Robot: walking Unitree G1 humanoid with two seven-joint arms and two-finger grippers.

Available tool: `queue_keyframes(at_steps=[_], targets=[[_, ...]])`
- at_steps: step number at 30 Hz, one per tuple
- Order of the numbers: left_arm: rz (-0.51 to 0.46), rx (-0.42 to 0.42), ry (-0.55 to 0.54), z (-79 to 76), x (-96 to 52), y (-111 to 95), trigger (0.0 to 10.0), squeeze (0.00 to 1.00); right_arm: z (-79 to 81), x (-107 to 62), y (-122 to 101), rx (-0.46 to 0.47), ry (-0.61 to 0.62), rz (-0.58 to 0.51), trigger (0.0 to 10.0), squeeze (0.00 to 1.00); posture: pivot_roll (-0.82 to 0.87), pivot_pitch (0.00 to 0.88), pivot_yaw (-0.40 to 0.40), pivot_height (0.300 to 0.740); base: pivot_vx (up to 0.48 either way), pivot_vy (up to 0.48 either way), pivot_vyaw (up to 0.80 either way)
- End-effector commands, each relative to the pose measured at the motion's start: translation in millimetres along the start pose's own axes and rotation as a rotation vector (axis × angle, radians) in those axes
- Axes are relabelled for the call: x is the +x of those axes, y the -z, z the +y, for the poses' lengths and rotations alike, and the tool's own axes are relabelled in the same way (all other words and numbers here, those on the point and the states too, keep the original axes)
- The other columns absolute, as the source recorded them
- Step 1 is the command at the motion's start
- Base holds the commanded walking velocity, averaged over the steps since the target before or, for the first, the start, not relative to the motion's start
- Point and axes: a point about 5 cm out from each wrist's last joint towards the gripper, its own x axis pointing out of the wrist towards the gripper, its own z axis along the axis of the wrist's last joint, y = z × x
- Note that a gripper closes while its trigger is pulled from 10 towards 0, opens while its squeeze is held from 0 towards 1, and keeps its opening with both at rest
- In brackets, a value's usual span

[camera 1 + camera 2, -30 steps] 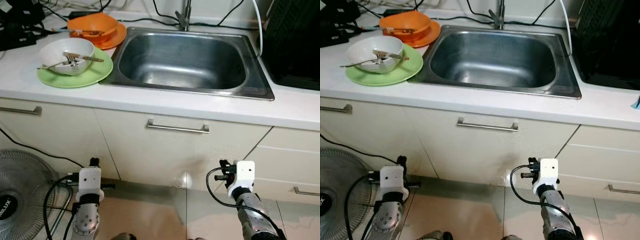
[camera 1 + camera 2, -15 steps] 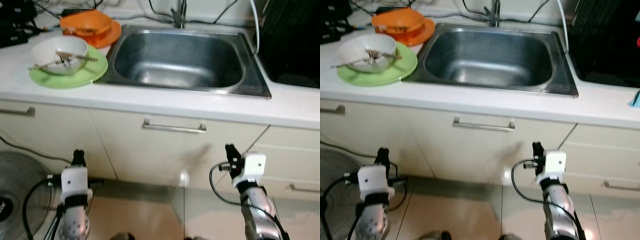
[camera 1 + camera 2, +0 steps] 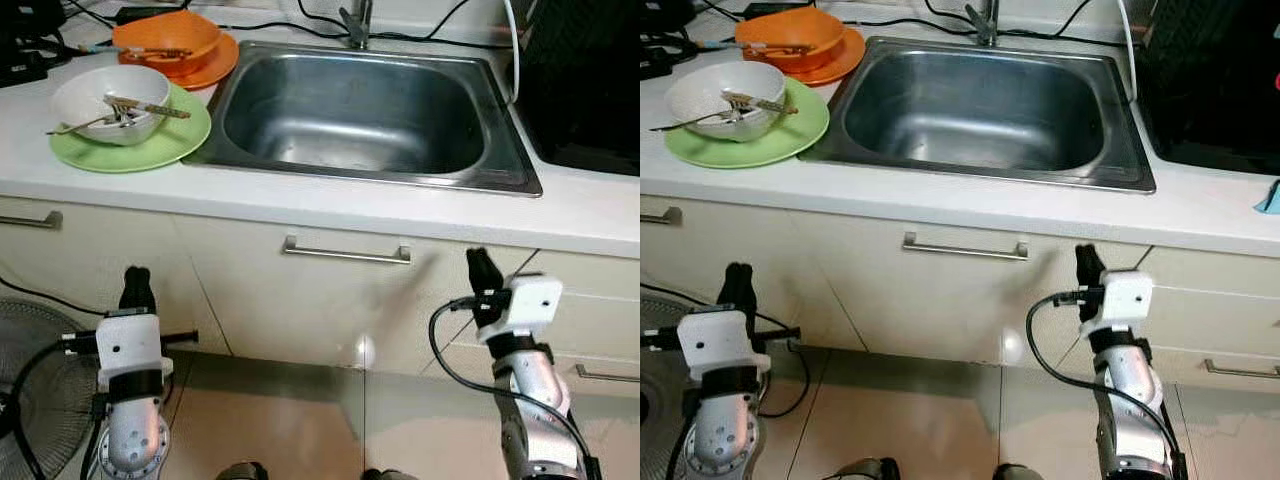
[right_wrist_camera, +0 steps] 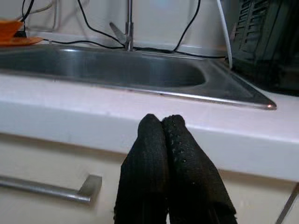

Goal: Kitchen organization

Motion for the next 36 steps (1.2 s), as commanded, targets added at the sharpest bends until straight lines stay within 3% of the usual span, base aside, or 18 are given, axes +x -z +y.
queue_keyframes(at_steps=[1, 10, 21, 24, 30, 36], targets=[[-0.013, 0.001, 0.012, -1.8, 2.7, -6.6, 10.0, 0.00, -3.1, 4.3, -9.6, 0.006, 0.013, -0.024, 10.0, 0.00, -0.03, 0.122, -0.009, 0.740, 0.000, 0.000, 0.00], [-0.034, 0.012, 0.031, -9.8, 20.1, -16.0, 10.0, 0.00, 3.5, 28.6, -29.6, 0.054, 0.002, -0.064, 10.0, 0.00, -0.03, 0.110, -0.018, 0.740, 0.000, 0.000, 0.00], [-0.023, -0.039, 0.083, -28.0, 52.3, -13.4, 10.0, 0.00, 20.7, 53.6, -15.8, 0.147, -0.021, 0.021, 10.0, 0.00, -0.03, 0.082, -0.023, 0.740, 0.000, 0.000, 0.00], [-0.018, -0.078, 0.121, -38.8, 72.6, -12.5, 10.0, 0.00, 27.6, 69.4, -8.5, 0.161, -0.018, 0.066, 10.0, 0.00, -0.03, 0.068, -0.021, 0.740, 0.000, 0.000, 0.00], [-0.002, -0.112, 0.171, -52.4, 84.1, -8.8, 10.0, 0.00, 32.2, 78.8, 1.5, 0.126, -0.012, 0.120, 10.0, 0.00, -0.02, 0.060, -0.020, 0.740, 0.000, 0.000, 0.00], [0.021, -0.157, 0.198, -66.8, 88.2, -8.0, 10.0, 0.00, 43.1, 85.2, 1.6, 0.181, -0.028, 0.113, 10.0, 0.00, -0.03, 0.053, -0.014, 0.740, 0.000, 0.000, 0.00]])
